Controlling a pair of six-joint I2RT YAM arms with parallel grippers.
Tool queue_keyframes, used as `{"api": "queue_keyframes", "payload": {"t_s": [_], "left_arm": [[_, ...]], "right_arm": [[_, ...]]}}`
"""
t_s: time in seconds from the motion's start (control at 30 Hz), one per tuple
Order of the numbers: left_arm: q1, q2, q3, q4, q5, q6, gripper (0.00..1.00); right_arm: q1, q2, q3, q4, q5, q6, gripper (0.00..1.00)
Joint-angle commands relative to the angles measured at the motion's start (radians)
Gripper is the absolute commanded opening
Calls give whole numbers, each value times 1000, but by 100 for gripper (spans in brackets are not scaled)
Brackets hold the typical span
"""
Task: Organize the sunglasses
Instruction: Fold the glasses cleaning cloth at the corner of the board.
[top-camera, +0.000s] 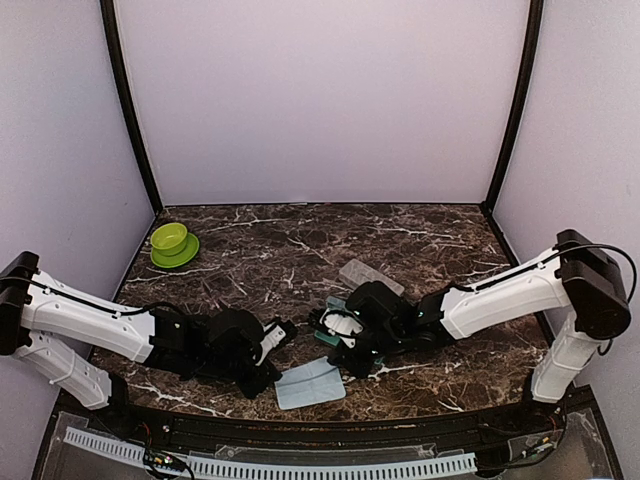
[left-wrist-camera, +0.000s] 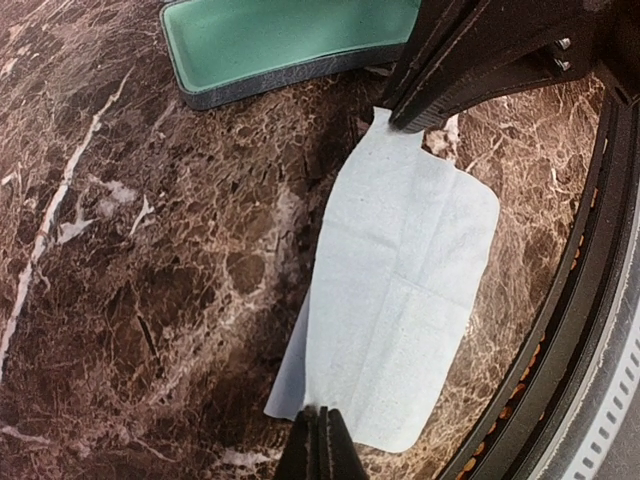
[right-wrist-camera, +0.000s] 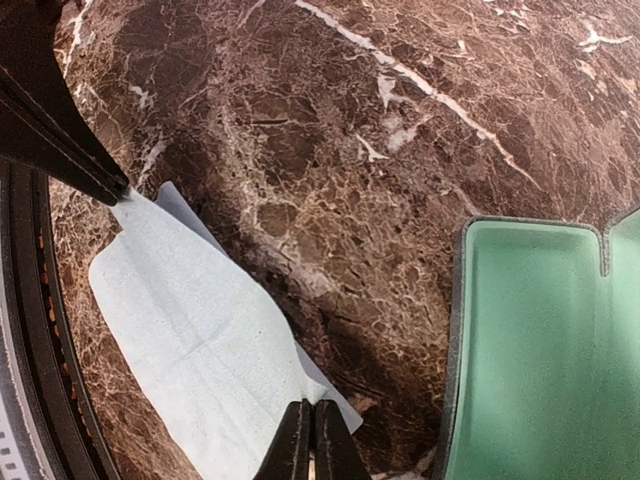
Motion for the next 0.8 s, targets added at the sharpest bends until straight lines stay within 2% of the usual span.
{"api": "queue_keyframes", "payload": {"t_s": [0.0,0.77], "left_arm": [[-8,-27,-6,-31,-3,6,0],[-47,0,-21,-3,18,-34,0]], "right_arm": [[23,-36,-15,35,14,19,5],[53,-63,-80,72,18,73,3]]}}
